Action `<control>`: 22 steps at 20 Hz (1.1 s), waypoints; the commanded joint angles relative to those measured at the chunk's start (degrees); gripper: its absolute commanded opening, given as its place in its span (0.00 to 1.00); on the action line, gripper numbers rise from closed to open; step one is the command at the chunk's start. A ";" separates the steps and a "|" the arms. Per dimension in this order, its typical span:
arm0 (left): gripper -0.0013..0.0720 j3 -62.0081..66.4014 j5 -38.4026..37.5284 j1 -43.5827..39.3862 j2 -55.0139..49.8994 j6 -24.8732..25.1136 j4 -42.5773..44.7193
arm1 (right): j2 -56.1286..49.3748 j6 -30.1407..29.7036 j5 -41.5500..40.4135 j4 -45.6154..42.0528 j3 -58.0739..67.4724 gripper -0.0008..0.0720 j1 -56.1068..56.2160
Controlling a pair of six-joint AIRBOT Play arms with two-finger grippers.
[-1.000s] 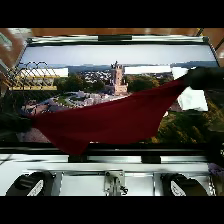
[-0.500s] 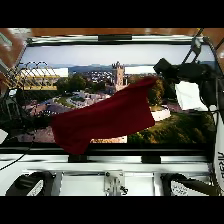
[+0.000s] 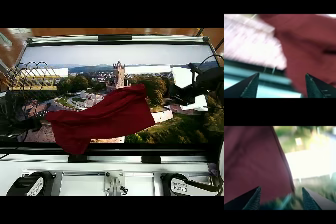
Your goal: Fold the shirts.
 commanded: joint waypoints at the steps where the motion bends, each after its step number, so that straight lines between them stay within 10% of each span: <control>1: 0.98 -1.92 -10.34 8.39 -0.31 7.65 -8.20 | -0.04 -2.93 -9.97 0.13 -0.04 0.86 -3.17; 7: 0.98 -18.73 -3.67 9.49 -0.55 10.91 -24.85 | -0.07 -2.95 -9.42 0.24 -0.04 0.86 1.49; 22: 0.97 -21.77 4.98 8.76 -2.49 16.02 -25.18 | -1.53 -2.27 -4.07 1.77 -7.89 0.86 2.97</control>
